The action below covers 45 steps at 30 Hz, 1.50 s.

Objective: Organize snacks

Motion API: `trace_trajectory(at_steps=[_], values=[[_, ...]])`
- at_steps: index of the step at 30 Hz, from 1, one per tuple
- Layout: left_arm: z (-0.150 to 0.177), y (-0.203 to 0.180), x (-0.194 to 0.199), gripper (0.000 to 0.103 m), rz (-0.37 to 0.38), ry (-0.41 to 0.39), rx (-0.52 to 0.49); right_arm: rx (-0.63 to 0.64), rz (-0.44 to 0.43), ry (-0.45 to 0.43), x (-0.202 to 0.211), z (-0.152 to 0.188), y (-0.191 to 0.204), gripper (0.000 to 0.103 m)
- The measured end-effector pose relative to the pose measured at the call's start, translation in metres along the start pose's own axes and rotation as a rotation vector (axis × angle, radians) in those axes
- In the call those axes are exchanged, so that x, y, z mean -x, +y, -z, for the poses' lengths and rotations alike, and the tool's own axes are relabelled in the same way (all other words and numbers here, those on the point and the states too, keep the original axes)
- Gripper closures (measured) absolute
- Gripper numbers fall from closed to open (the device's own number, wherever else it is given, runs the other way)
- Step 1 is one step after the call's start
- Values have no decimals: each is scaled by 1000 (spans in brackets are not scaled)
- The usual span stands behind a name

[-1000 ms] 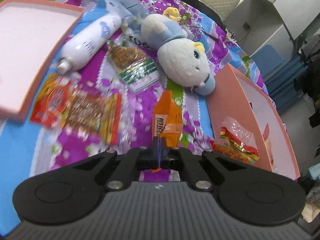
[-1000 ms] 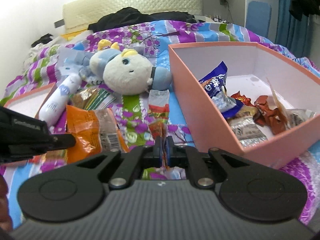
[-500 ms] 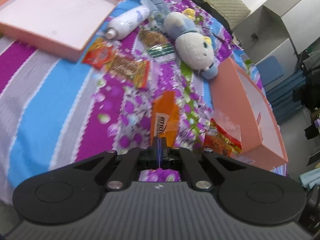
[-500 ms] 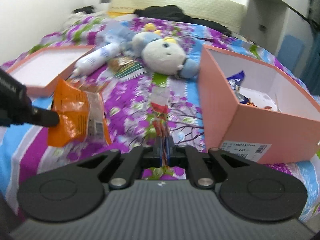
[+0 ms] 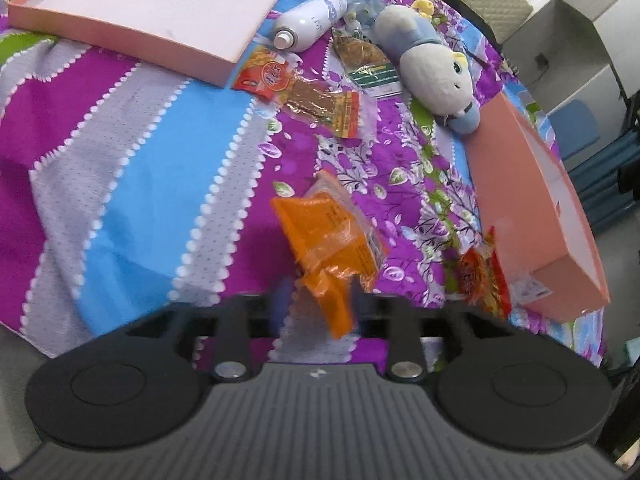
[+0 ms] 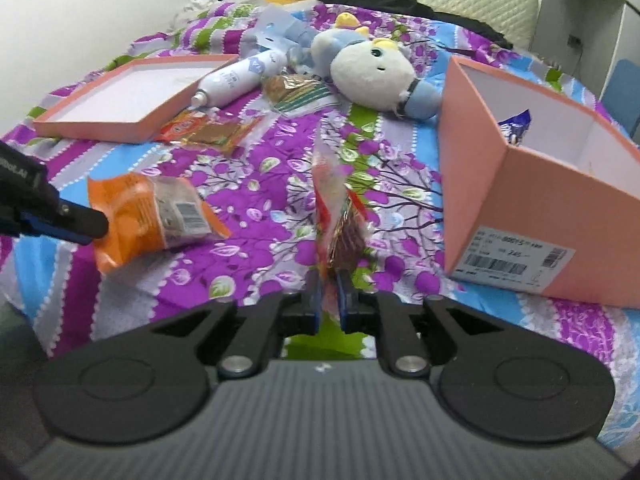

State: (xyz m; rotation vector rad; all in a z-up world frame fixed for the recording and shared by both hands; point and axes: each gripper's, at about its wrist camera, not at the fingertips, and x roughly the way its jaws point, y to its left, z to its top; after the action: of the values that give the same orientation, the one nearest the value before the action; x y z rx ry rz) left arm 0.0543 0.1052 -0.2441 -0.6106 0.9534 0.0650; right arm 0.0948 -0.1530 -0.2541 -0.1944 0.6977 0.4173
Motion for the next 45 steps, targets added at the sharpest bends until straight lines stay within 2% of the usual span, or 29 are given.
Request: trace_trajectory(at_steps=[1, 2, 3, 5, 7, 8, 10, 12, 15, 21, 23, 30, 32, 36, 41, 45], values=[[1, 0, 3, 32, -7, -4, -15, -10, -12, 1, 0, 1, 0, 60], [1, 0, 5, 30, -14, -10, -31, -22, -22, -1, 0, 1, -1, 44], [1, 1, 6, 29, -17, -10, -48, -32, -34, -4, 1, 1, -1, 39], [-1, 1, 7, 27, -26, -1, -77, -55, -76, -13, 7, -1, -2, 38], [-5, 1, 9, 18, -41, -22, -111, -90, -113, -49, 15, -4, -5, 34], [-8, 1, 9, 17, -46, -35, -131, -99, -114, -66, 18, -5, -5, 32], [-13, 0, 10, 17, -49, -39, -175, -104, -100, -101, 20, -7, -5, 32], [-18, -4, 9, 15, -42, -46, -232, -116, -71, -98, 14, -8, -8, 32], [-22, -13, 6, 13, -33, -47, -321, -136, -50, -57, -1, -8, -16, 32], [-17, -42, -15, 13, -76, -21, -583, -167, -59, 12, -28, -3, -25, 32], [-17, -46, -21, 13, -63, -1, -631, -159, -57, 27, -33, -2, -24, 32], [-17, -52, -45, 13, -119, 18, -745, -76, -59, 25, -41, -3, -16, 33], [-15, -55, -49, 13, -114, 14, -786, -60, -63, 29, -43, -2, -15, 31], [-12, -59, -58, 13, -117, 29, -817, 5, -64, 33, -45, -2, -10, 34], [-10, -55, -70, 14, -86, 70, -746, 49, -68, 27, -46, -1, -4, 43], [-3, -54, -75, 23, -64, 72, -695, 65, -53, 25, -45, -1, 0, 44]])
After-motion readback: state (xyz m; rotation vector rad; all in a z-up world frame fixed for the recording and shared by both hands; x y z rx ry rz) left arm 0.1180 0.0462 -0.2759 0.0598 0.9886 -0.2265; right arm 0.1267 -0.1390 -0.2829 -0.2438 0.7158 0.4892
